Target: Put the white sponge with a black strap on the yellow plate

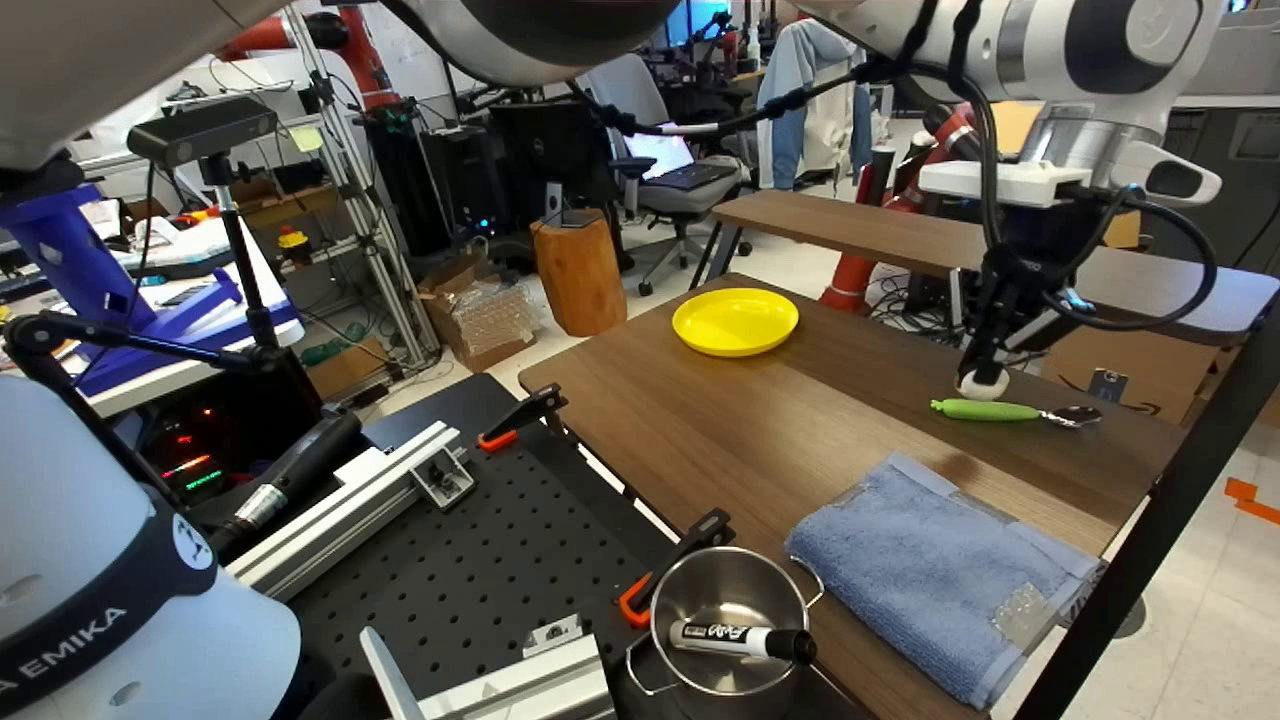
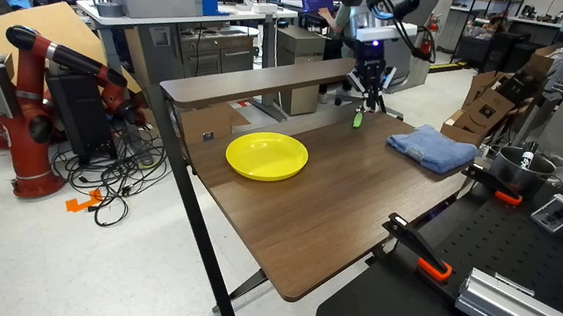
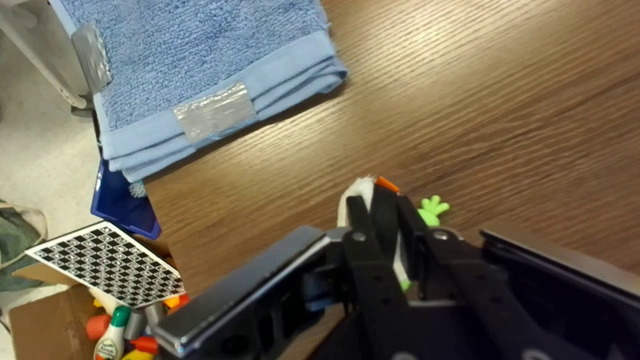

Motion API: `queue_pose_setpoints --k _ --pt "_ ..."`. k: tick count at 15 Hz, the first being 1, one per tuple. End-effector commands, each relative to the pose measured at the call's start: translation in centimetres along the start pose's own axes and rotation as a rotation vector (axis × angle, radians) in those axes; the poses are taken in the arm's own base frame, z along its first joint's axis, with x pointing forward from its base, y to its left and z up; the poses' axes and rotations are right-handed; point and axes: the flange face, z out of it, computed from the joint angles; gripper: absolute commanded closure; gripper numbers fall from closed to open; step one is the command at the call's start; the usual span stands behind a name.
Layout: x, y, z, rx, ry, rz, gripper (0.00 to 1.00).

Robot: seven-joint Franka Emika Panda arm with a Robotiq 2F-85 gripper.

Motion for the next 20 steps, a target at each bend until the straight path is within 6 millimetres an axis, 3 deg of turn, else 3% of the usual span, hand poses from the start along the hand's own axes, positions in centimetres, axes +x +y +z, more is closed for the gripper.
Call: queue_pose_setpoints --k 1,6,14,20 --pt "-1.7 -2.6 -2.7 -0.029 0.026 -0.088 0.96" --pt "-4.1 -7.5 -4.5 -0.084 0.073 -0.202 0.96" --pt "-8.3 -14.4 -0.2 -0.207 0.136 -0.346 0.96" --pt "-13.3 -16.8 1.5 -0.243 0.166 -0.447 0.96"
